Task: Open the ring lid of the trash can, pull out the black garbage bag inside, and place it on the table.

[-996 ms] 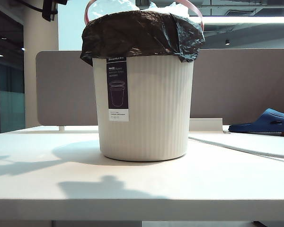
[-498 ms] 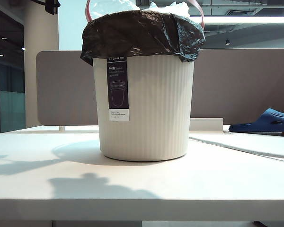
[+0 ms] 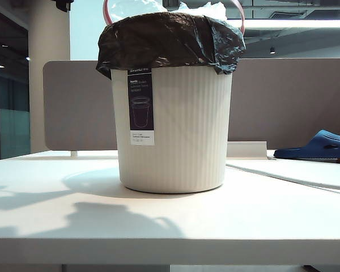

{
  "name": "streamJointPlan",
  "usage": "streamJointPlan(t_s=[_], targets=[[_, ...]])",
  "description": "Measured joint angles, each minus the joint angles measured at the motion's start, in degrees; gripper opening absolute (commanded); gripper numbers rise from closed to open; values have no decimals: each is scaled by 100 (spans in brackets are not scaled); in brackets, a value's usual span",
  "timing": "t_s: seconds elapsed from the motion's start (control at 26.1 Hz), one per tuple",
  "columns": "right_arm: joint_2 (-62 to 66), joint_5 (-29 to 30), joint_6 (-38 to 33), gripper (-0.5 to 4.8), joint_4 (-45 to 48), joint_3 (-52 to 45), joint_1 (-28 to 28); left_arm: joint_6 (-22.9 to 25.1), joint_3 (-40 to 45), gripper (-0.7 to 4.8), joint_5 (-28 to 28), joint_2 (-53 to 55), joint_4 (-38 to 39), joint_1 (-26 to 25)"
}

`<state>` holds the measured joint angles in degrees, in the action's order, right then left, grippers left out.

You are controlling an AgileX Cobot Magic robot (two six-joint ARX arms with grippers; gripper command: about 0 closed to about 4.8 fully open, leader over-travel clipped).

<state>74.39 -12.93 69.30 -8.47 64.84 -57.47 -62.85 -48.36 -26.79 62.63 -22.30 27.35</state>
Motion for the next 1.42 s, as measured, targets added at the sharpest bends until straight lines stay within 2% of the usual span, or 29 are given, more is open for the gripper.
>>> streamJointPlan(t_s=[0.15,0.5,1.0,1.42], targets=[[216,-581,175,-1,505,0,9,2,0,251,-7,0,0,0],[435,-973,365,-1,997,0,31,0,0,251,-105,0,0,0],[457,-1110,393,-1,1508,0,234,-17,0,251,-111,0,-15,0],[459,-1137,415,-1,1523,0,409,-68,0,251,-168,0,-157,0]])
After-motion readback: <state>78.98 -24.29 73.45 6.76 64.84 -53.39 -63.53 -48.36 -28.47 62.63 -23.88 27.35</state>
